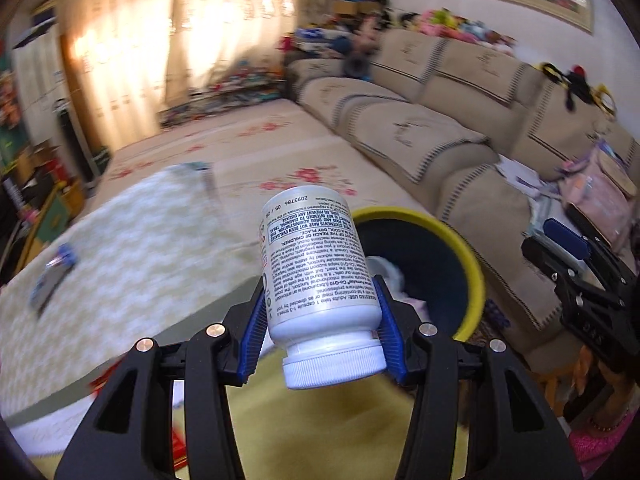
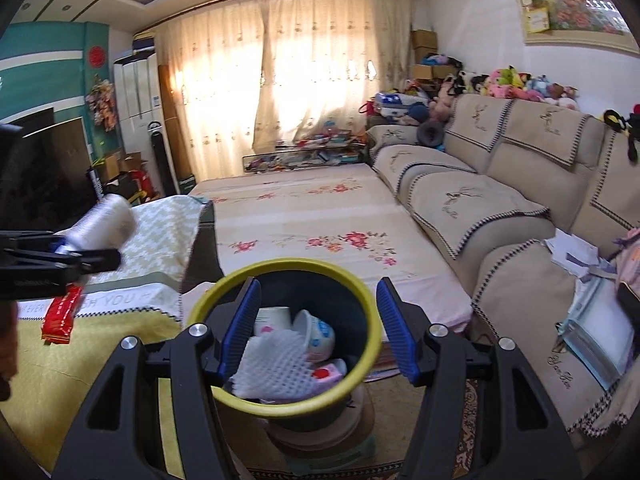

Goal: Collect trash
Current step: 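Carry the pill bottle with the left tool over the bin and release, then reach the right tool to the red snack wrapper and grasp it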

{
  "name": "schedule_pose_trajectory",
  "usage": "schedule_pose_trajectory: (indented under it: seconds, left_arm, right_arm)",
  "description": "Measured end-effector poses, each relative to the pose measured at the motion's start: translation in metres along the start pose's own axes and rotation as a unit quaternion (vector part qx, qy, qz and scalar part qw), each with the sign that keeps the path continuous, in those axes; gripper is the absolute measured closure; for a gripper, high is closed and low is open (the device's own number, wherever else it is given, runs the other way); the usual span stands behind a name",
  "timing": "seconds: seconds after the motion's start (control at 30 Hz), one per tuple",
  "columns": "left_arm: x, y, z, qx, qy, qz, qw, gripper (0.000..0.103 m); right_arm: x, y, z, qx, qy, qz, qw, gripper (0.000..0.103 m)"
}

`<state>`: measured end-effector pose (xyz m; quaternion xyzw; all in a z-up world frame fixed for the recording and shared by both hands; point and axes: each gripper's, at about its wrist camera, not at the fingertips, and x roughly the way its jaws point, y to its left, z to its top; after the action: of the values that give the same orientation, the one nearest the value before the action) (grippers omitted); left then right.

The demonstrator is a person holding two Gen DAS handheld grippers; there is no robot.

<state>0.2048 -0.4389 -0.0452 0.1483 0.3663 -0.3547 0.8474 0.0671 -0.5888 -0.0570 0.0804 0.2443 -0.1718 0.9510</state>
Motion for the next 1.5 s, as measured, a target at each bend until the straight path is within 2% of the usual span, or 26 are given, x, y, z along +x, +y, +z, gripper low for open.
schedule_pose_trajectory:
  seconds: [0.17, 0.23, 0.27, 0.4, 0.5, 0.7, 0.87, 1.07, 1.27, 1.4, 1.5]
  left_arm:
    - [0.049, -0.023, 0.015, 0.003, 0.024, -0.029, 0.9993, 0.053]
    - [0.064, -0.027, 0.021, 0.002, 0.025, -0.031, 0.9992, 0.042]
    - [0.068, -0.026, 0.021, 0.000, 0.022, -0.028, 0.9994, 0.029]
    - [0.071, -0.018, 0.024, -0.013, 0.008, -0.026, 0.9995, 0.027]
    - [0.053, -0.003, 0.018, -0.018, -0.008, -0.018, 0.9996, 0.022]
    - [-0.012, 0.030, -0.003, -0.050, -0.059, -0.001, 0.9970, 0.015]
    - [-0.077, 0.070, -0.036, -0.103, -0.093, 0.022, 0.9901, 0.006]
    - [-0.145, 0.124, -0.091, -0.160, -0.119, 0.091, 0.9757, 0.005]
    - [-0.197, 0.178, -0.162, -0.216, -0.113, 0.179, 0.9531, 0.005]
    - [-0.215, 0.206, -0.202, -0.245, -0.105, 0.213, 0.9400, 0.005]
    - [-0.222, 0.221, -0.222, -0.265, -0.102, 0.211, 0.9355, 0.005]
  right_arm:
    - [0.001, -0.017, -0.003, 0.011, 0.003, -0.013, 1.000, 0.045]
    - [0.002, -0.022, -0.004, 0.017, 0.004, -0.016, 1.000, 0.042]
    - [0.003, -0.025, -0.004, 0.019, 0.005, -0.016, 1.000, 0.042]
    - [0.009, -0.027, -0.005, 0.019, 0.010, -0.012, 1.000, 0.042]
    - [0.014, -0.025, -0.007, 0.019, 0.015, -0.004, 1.000, 0.042]
    - [0.023, -0.008, -0.010, 0.005, 0.027, 0.013, 1.000, 0.042]
    - [0.026, 0.011, -0.011, -0.006, 0.033, 0.032, 0.999, 0.042]
    - [0.033, 0.070, -0.012, -0.047, 0.047, 0.096, 0.993, 0.041]
    - [0.044, 0.157, -0.019, -0.099, 0.078, 0.178, 0.976, 0.039]
    - [0.047, 0.216, -0.021, -0.121, 0.104, 0.228, 0.960, 0.036]
    - [0.052, 0.254, -0.022, -0.126, 0.130, 0.261, 0.948, 0.035]
